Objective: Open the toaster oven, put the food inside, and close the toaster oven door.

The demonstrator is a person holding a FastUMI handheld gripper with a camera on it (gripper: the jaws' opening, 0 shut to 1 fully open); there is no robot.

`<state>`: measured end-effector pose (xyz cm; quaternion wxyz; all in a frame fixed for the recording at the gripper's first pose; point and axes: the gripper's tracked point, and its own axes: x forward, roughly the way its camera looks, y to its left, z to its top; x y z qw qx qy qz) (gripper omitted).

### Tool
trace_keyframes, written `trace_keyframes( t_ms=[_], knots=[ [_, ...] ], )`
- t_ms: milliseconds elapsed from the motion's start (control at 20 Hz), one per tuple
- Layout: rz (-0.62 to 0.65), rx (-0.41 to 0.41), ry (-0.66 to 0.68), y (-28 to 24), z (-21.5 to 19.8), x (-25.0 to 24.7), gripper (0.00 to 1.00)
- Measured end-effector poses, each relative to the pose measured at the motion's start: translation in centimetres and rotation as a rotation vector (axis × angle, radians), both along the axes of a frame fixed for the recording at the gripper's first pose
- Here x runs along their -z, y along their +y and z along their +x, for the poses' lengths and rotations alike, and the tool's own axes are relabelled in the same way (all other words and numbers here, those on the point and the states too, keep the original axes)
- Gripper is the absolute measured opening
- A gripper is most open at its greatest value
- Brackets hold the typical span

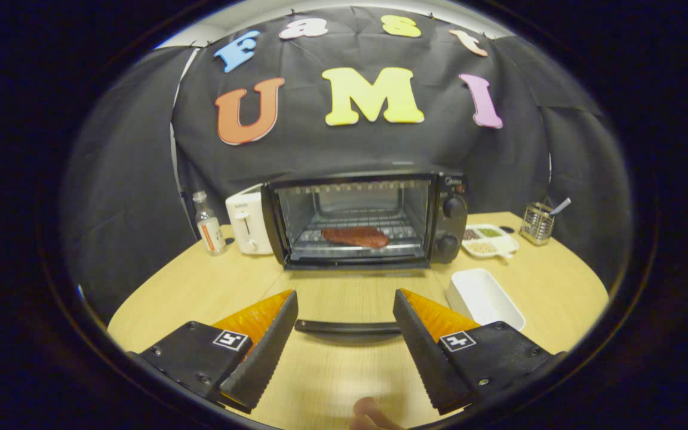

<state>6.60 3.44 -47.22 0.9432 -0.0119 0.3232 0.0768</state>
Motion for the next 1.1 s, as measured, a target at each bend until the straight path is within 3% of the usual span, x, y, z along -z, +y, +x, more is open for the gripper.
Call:
trace_keyframes(
  t_ms=[700,1100],
  knots=[
    [-0.095,0.017,0.254,-0.7,-2.0,8.3,1.0],
    [-0.065,0.032,0.241,0.0,-1.0,8.1,1.0]
  ],
)
